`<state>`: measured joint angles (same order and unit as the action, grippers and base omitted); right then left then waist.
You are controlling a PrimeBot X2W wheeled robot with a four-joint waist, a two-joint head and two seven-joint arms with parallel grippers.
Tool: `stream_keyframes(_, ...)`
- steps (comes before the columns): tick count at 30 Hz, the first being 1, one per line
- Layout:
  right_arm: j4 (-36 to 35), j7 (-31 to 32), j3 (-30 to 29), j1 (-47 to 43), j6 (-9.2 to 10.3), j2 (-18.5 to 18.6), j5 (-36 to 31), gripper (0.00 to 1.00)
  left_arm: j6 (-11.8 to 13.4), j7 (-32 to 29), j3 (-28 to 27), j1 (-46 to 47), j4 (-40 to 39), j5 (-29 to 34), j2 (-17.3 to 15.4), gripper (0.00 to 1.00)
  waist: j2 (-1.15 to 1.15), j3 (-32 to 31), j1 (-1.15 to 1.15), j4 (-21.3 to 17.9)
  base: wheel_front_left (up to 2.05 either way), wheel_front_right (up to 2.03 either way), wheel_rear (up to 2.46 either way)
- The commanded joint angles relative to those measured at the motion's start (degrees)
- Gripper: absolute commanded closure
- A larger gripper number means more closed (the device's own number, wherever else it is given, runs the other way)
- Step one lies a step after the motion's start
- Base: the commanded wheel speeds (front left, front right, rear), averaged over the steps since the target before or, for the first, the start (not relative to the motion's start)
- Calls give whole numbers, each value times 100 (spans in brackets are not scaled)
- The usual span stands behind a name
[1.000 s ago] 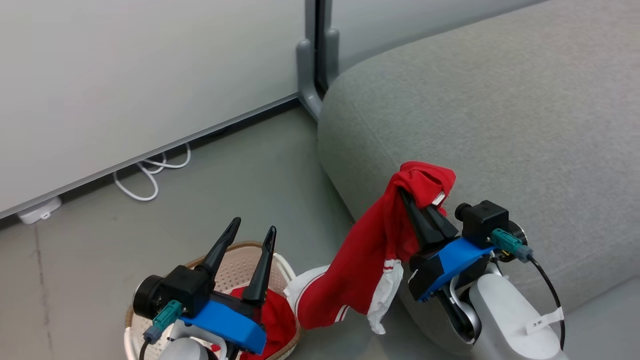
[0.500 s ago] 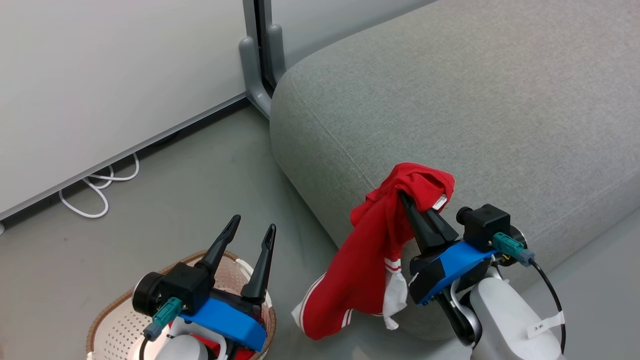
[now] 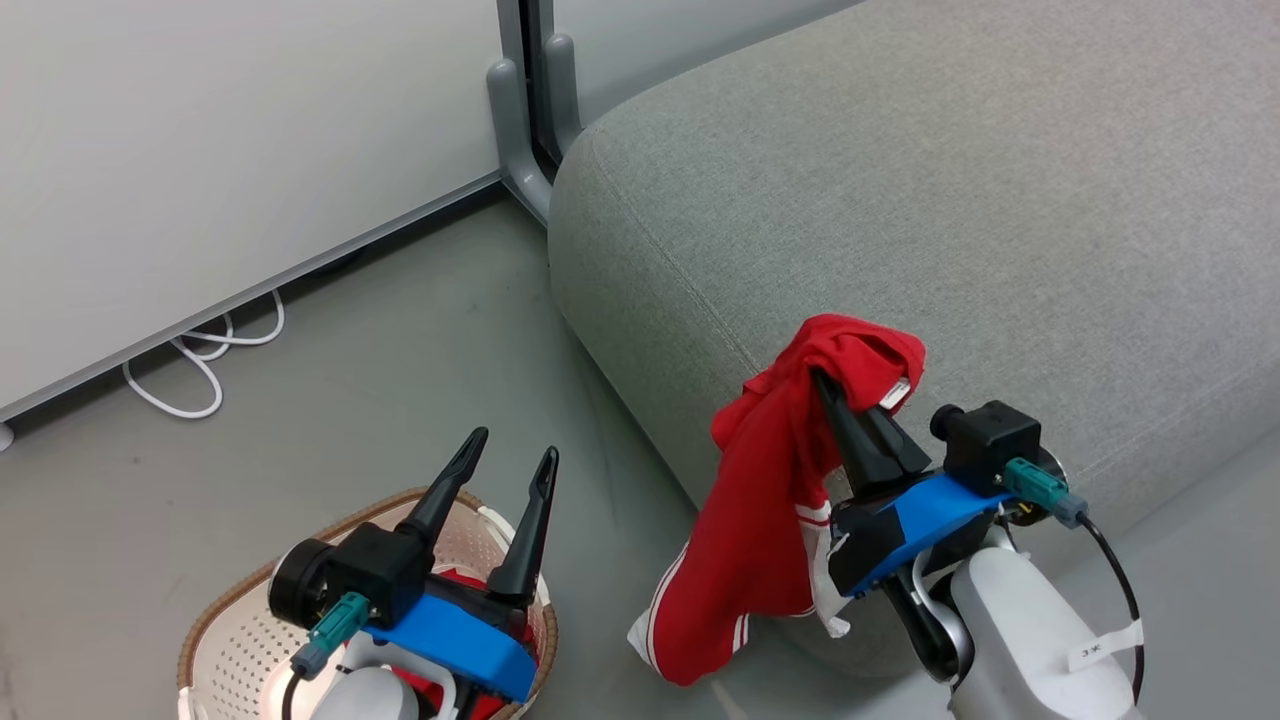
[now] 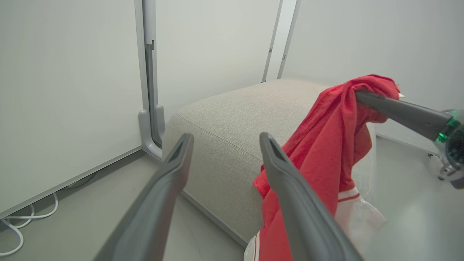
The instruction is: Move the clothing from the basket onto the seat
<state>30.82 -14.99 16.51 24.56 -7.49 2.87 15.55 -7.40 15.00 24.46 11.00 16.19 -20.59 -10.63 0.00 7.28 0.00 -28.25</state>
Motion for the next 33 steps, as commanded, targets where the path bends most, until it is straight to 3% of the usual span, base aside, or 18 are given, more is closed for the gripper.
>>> stream_keyframes(1, -50, -29, -30, 93, -1, 3, -41, 100, -11, 28, -16, 101, -19, -10, -33, 0, 0, 21, 0, 22, 0, 0, 0)
stream_keyframes(12, 75, 186, -906, 1426, -1, 61, -626, 100, -11, 28, 9, 330, -163, 104, -113, 0, 0, 461, 0, 157, 0, 0, 0)
stream_keyframes(16, 52, 368, -1404, 2029, -1, 278, -790, 100, -11, 28, 56, 483, -255, 130, -183, 0, 0, 744, 0, 266, 0, 0, 0)
stream_keyframes(23, -1, 700, -2539, 2990, -1, 658, -487, 100, -11, 28, 101, 770, -472, 212, -377, 0, 0, 1388, 0, 450, 0, 0, 0)
stream_keyframes(30, -53, 872, -3605, 3563, -1, 1228, -717, 100, -11, 22, 69, 1152, -756, 245, -454, 0, 0, 2132, 0, 736, 0, 0, 0)
stream_keyframes(33, 41, 821, -3968, 3628, -1, 1302, -804, 100, -11, 22, 92, 1334, -855, 275, -528, 0, 0, 2445, 0, 825, 0, 0, 0)
